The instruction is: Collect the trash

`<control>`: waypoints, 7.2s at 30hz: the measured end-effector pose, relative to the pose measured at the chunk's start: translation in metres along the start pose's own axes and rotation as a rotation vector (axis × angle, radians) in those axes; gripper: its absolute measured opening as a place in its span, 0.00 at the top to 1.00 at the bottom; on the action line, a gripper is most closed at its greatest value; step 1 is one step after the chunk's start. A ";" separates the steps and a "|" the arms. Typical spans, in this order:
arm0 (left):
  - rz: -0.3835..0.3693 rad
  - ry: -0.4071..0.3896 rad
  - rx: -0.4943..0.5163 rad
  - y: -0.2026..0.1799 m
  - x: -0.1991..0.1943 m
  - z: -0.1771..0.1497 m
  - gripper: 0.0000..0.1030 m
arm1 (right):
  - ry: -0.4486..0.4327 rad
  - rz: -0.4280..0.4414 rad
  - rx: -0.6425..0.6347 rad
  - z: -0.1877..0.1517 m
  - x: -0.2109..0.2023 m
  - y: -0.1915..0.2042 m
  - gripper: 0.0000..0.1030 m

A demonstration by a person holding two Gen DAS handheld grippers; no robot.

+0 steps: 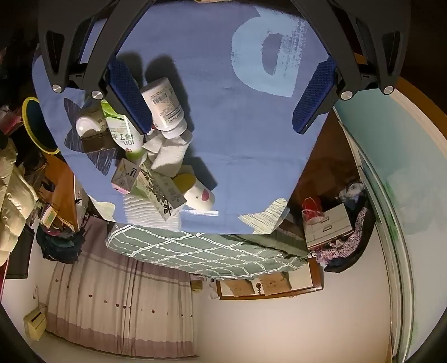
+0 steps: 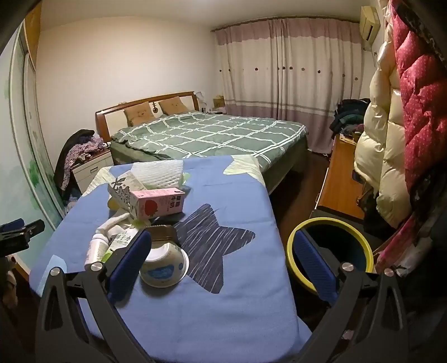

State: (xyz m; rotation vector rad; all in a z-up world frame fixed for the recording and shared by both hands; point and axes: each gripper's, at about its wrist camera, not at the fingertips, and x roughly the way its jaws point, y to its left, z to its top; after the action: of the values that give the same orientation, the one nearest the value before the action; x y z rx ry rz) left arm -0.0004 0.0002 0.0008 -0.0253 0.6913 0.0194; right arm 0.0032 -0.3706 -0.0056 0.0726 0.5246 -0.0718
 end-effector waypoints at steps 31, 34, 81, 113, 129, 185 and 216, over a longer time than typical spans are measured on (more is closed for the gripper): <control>-0.005 0.011 0.004 -0.007 0.014 0.002 0.04 | 0.044 0.010 0.009 0.002 0.018 -0.002 0.06; -0.004 0.010 0.006 -0.007 0.014 0.002 0.04 | 0.049 0.011 0.001 0.003 0.021 0.002 0.06; -0.020 0.008 0.010 -0.007 0.008 0.002 0.04 | 0.057 0.014 0.022 0.004 0.031 0.001 0.06; 0.011 0.042 -0.014 0.007 0.053 0.018 0.04 | 0.121 0.212 -0.053 0.022 0.107 0.073 0.06; 0.076 0.061 -0.090 0.051 0.080 0.024 0.04 | 0.239 0.349 -0.204 0.030 0.165 0.168 0.27; -0.070 0.103 0.049 -0.027 0.074 0.000 0.04 | 0.067 0.204 0.047 0.067 0.076 -0.008 0.93; -0.039 0.260 0.090 -0.058 0.122 -0.033 0.04 | 0.303 -0.205 0.369 -0.032 0.157 -0.187 0.56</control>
State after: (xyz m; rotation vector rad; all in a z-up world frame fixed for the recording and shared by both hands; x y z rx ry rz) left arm 0.0742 -0.0571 -0.1016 0.0462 0.9513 -0.0536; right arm 0.1062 -0.5616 -0.1216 0.3947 0.8168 -0.3615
